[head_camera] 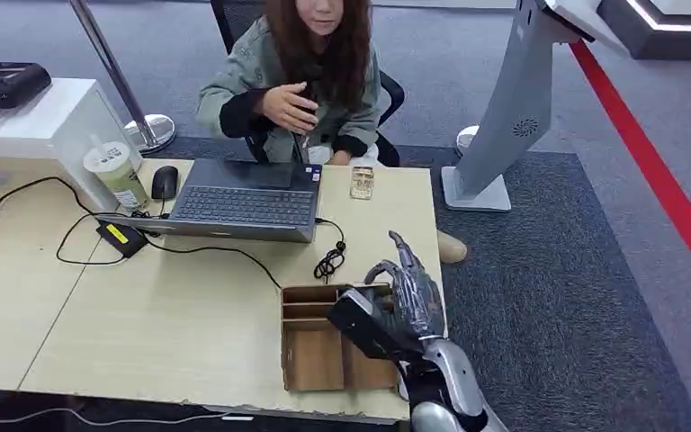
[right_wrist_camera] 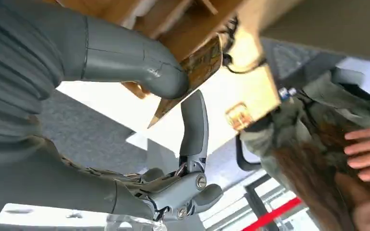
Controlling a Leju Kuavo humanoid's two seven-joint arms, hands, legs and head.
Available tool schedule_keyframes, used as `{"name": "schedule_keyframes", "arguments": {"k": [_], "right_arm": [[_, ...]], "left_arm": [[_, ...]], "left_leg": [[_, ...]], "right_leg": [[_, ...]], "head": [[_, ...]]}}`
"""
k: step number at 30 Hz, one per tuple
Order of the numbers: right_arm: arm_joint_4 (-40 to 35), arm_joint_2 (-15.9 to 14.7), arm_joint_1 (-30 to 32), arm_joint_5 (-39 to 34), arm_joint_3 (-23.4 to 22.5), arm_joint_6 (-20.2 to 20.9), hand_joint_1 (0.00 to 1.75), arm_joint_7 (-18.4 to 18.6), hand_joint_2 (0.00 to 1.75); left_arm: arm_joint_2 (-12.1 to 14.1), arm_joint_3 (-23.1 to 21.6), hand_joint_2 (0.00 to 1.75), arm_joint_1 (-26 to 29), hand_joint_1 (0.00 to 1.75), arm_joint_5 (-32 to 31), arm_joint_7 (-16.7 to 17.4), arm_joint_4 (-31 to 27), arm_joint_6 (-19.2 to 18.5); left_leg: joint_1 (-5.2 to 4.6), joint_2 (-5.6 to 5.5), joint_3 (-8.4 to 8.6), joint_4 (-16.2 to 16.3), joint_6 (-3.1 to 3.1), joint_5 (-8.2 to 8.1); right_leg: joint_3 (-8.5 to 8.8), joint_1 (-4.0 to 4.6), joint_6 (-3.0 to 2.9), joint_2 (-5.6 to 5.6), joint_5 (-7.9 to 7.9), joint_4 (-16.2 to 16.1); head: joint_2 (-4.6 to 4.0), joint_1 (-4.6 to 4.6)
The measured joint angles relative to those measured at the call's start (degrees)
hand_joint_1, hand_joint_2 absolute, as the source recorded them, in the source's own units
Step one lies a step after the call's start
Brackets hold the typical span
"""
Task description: Pass the card to the sensor for recognition and then transmit it.
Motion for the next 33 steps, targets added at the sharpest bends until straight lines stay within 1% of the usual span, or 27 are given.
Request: {"name": "schedule_keyframes", "arguments": {"k": [3, 8, 11, 14, 16, 17, 19, 22, 26, 33], "right_arm": [[-2.9, -0.2, 0.2, -0.9, -0.3, -0.4, 1.55, 0.2, 1.75], [-7.7, -0.6, 0.8, -1.8, -0.5, -0.5, 1.47, 0.4, 1.75], [-11.4, -0.9, 1.3, -2.9, -0.6, -0.5, 1.47, 0.7, 1.75], [-15.1, -1.3, 1.5, -2.4, -0.7, -0.7, 1.52, 1.4, 1.75], [-17.7, -1.6, 1.3, -0.8, -0.9, -1.2, 1.71, 2.3, 1.75], [-18.7, -1.7, 1.2, 0.1, -1.0, -1.4, 1.75, 2.8, 1.75], [-20.2, -2.1, 0.5, 1.3, -1.5, -1.6, 1.75, 4.6, 1.75], [-20.7, -2.6, -1.5, 0.8, -2.9, -2.4, 1.75, 7.0, 1.75], [-20.0, -3.0, -3.7, -1.1, -5.2, -3.9, 1.75, 7.2, 1.75], [-16.0, -2.9, -6.2, -2.3, -8.3, -5.8, 1.75, 7.2, 1.75]], "left_arm": [[0.0, 0.0, 0.0, 0.0, 0.0, 0.1, 0.0, 0.0, 0.1], [0.0, 0.0, 0.0, 0.1, 0.0, 0.5, 0.1, 0.0, 0.4], [0.0, 0.1, 0.0, 0.1, 0.0, 0.7, 0.4, 0.0, 0.5], [0.0, 0.1, 0.0, 0.2, 0.0, 0.8, 1.0, 0.0, 0.4], [0.0, 0.1, 0.0, 0.2, 0.0, 0.6, 1.0, 0.0, 0.2], [0.0, 0.1, 0.0, 0.2, 0.0, 0.5, 1.0, 0.0, 0.1], [0.0, 0.1, 0.0, 0.2, 0.0, 0.1, 0.9, 0.0, -0.3], [0.1, 0.1, 0.0, 0.2, 0.0, -0.6, 0.7, 0.0, -0.9], [0.2, 0.0, 0.0, 0.1, 0.0, -1.2, 0.6, 0.2, -1.4], [0.3, -0.1, 0.0, 0.0, 0.0, -2.0, -0.1, 0.5, -1.9]], "left_leg": [[0.0, 0.01, 0.0, 0.0, 0.0, 0.0], [0.0, 0.01, 0.0, 0.0, 0.0, 0.0], [0.0, 0.01, 0.0, 0.0, 0.0, 0.0], [0.0, 0.01, 0.0, 0.0, 0.0, 0.0], [0.0, 0.01, -0.01, 0.0, 0.0, 0.0], [0.0, 0.01, -0.01, 0.0, 0.0, 0.0], [0.0, 0.02, -0.01, 0.0, 0.0, 0.0], [-0.01, 0.02, 0.0, 0.0, 0.0, 0.01], [-0.01, 0.02, 0.0, 0.0, 0.0, 0.03], [0.0, 0.01, -0.03, 0.0, -0.01, 0.03]], "right_leg": [[0.0, 0.0, 0.0, 0.01, 0.0, 0.0], [-0.01, 0.0, 0.0, 0.01, 0.0, 0.0], [-0.01, 0.0, 0.0, 0.01, 0.0, 0.0], [-0.02, 0.0, 0.0, 0.02, 0.0, 0.0], [-0.01, 0.0, 0.0, 0.02, 0.0, 0.0], [-0.01, 0.0, 0.0, 0.02, 0.0, 0.0], [-0.01, 0.0, 0.0, 0.02, 0.0, 0.0], [0.0, -0.01, 0.0, 0.03, 0.02, 0.0], [0.0, -0.01, 0.02, 0.03, 0.04, 0.0], [-0.01, 0.0, 0.02, 0.03, 0.04, 0.0]], "head": [[0.0, 0.0], [0.0, 0.0], [0.0, 0.0], [0.0, 0.0], [0.0, 0.02], [0.0, 0.0], [0.0, 0.02], [0.0, 0.0], [0.0, 0.0], [0.0, 0.0]]}}
